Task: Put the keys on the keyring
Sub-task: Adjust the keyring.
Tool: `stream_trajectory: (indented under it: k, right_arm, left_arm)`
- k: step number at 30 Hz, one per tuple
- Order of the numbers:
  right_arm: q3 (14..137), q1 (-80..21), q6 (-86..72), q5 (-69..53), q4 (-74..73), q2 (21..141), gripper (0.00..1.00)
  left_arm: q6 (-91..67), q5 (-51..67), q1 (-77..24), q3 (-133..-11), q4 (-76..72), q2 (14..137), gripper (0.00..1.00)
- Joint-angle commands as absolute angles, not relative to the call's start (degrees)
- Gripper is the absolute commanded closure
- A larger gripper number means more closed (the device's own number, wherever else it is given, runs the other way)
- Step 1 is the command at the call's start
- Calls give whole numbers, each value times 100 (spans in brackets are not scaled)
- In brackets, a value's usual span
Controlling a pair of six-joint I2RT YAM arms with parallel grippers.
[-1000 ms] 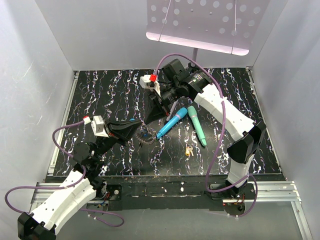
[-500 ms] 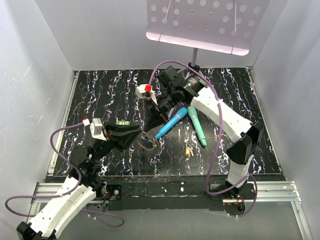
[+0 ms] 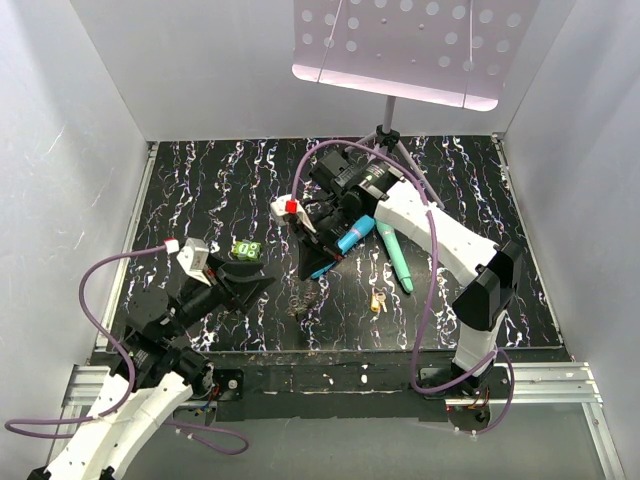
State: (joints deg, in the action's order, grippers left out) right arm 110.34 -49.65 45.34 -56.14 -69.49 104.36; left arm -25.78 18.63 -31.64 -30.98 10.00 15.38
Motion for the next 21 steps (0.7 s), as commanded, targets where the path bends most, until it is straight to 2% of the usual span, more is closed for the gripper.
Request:
stream_trajectory:
  k: [1,7,13,21]
  right_arm:
    - [11022,-5062,4834,-5590,-7163,10292,99]
    - [10943,-5089,4816,-5555,-7190,10283,99]
    - [10802,-5115,4781,-5599,-7128,10213,99]
    - [10705,-5115,4799,-5634,-7075,10108,99]
  left_arm:
    - [-1900,2188,-3164,-3199,1644,1555,54]
    - [-1354,2680,-3164,-3173,968,2143,63]
    - [-1520,3303,-3164,-3094,-139,3004,70]
    - [-1547,4025,-3155,-3023,-449,3243,71]
